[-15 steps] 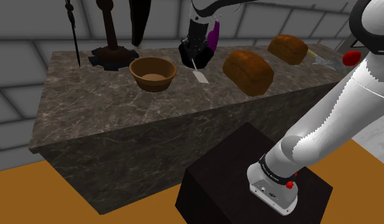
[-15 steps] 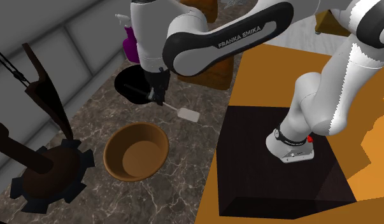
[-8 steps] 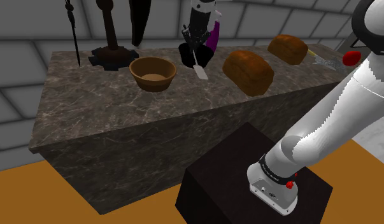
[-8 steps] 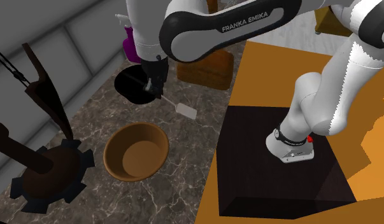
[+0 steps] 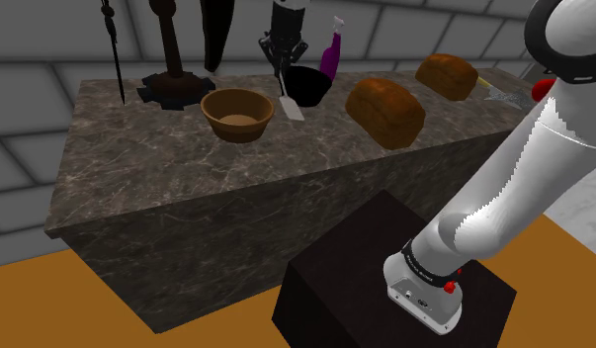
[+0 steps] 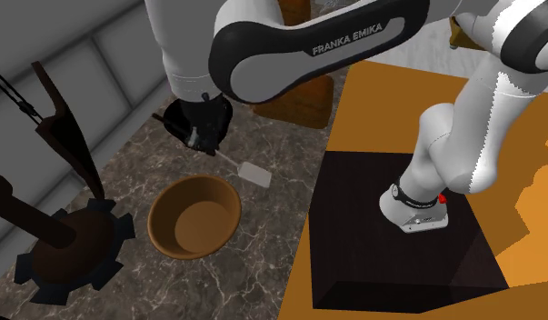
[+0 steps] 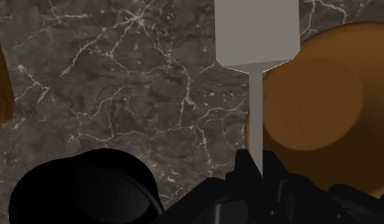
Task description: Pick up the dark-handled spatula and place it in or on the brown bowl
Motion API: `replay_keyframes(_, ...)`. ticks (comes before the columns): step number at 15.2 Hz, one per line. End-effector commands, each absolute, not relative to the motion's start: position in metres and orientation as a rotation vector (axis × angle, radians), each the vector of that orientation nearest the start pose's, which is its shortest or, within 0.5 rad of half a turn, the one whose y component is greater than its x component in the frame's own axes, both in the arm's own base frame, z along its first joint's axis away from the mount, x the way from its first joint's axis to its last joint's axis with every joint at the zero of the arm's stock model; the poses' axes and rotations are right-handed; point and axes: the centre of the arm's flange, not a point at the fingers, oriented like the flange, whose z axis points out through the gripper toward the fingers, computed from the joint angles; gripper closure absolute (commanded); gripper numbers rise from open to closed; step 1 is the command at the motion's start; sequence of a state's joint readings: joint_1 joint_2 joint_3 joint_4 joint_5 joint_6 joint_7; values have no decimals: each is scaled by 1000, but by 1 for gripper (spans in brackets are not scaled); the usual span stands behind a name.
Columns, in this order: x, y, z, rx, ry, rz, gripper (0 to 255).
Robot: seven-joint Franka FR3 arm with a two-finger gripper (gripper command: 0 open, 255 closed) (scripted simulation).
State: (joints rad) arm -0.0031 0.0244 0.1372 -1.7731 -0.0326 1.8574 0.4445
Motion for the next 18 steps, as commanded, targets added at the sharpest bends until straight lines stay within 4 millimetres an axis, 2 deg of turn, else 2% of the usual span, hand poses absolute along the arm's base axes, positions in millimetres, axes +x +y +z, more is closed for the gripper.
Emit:
replay_keyframes(1,581,99,542,-3113,476,-104,255)
replay_keyframes(6,603,161,547,-3113,476,-104,255)
replay_keyframes(7,611,184,549,-3113,476,-104,255)
replay_keyframes(18,611,184,490,-3113,476,-104,255)
